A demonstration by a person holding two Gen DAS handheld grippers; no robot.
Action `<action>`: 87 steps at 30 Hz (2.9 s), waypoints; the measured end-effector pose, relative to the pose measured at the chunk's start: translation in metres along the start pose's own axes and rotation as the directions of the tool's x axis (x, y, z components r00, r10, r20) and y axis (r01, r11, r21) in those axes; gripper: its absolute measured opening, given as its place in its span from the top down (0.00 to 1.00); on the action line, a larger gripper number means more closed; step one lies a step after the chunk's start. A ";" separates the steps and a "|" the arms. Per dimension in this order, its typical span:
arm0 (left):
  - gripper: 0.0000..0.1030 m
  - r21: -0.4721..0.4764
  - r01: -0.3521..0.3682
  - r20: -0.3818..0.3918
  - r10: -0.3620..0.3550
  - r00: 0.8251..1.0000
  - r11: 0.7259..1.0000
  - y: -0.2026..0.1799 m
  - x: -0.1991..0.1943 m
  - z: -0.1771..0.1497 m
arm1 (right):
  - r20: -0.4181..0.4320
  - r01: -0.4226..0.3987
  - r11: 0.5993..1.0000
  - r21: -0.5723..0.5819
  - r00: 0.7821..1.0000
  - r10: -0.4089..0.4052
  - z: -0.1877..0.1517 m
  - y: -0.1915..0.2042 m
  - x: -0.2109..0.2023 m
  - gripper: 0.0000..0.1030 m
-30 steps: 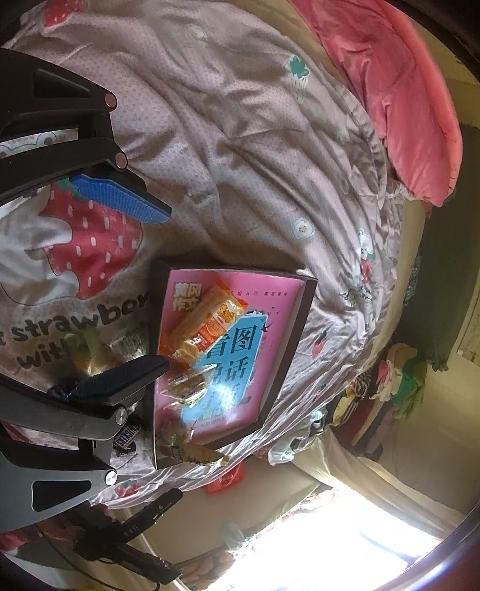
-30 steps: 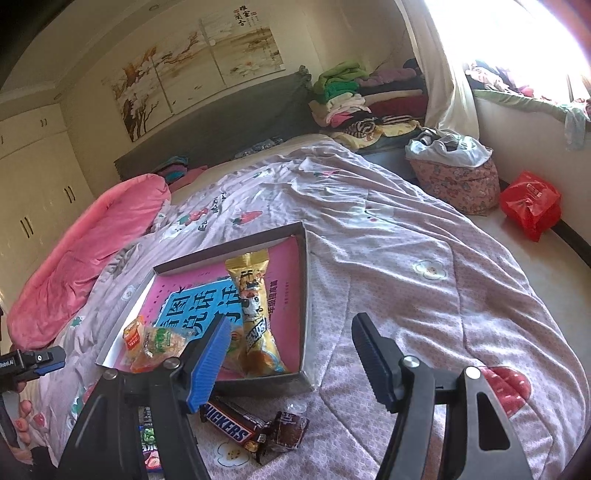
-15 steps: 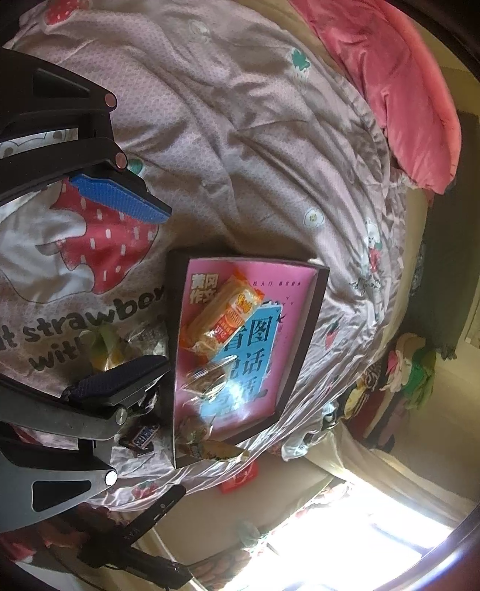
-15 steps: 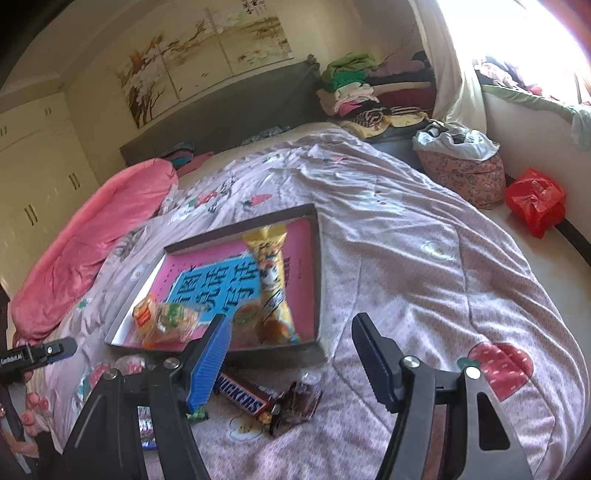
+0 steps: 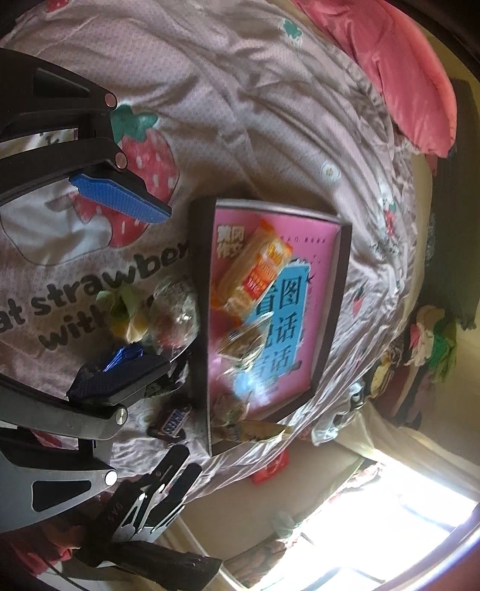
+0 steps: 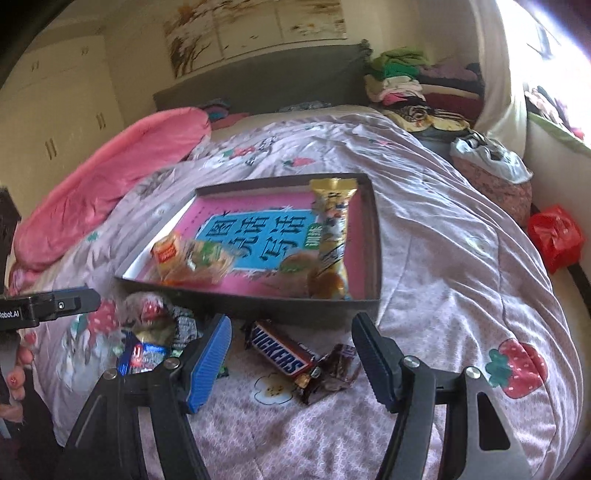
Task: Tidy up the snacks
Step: 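Grasp the clear red-candy bag with the left tool while the right tool grasps the Snickers bar, then carry the candy bag into the tray with the left tool while the right tool places the Snickers there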
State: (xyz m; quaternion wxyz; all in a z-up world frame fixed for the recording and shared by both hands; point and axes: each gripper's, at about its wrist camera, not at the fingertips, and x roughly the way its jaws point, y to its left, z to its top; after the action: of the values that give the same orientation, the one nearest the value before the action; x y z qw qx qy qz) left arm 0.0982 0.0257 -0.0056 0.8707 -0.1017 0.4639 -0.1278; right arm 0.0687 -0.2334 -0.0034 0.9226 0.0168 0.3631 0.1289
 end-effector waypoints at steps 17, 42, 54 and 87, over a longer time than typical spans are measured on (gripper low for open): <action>0.27 0.081 -0.004 -0.076 0.011 0.997 0.997 -0.031 0.038 -0.008 | -0.084 0.037 0.983 -0.182 0.995 -0.053 -0.015 0.023 0.036 0.35; 0.35 0.074 -0.065 -0.097 0.072 0.993 0.995 -0.031 0.067 0.004 | -0.095 -0.045 0.973 -0.226 0.995 0.024 -0.013 0.032 0.058 0.70; 0.43 0.044 -0.022 -0.068 0.025 0.997 0.999 -0.025 0.057 0.004 | -0.017 -0.227 0.972 -0.058 0.974 0.227 0.001 0.009 0.028 0.72; 0.43 0.018 -0.158 0.052 0.157 0.986 0.987 -0.011 0.035 0.050 | 0.198 -0.267 0.961 0.079 0.948 0.247 0.041 -0.027 0.006 0.72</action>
State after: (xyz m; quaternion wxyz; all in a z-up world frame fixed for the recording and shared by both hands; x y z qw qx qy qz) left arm 0.1572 0.0073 -0.0022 0.8905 -0.0581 0.4471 -0.0611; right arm 0.1068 -0.2556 0.0192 0.9257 0.1244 0.2761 0.2267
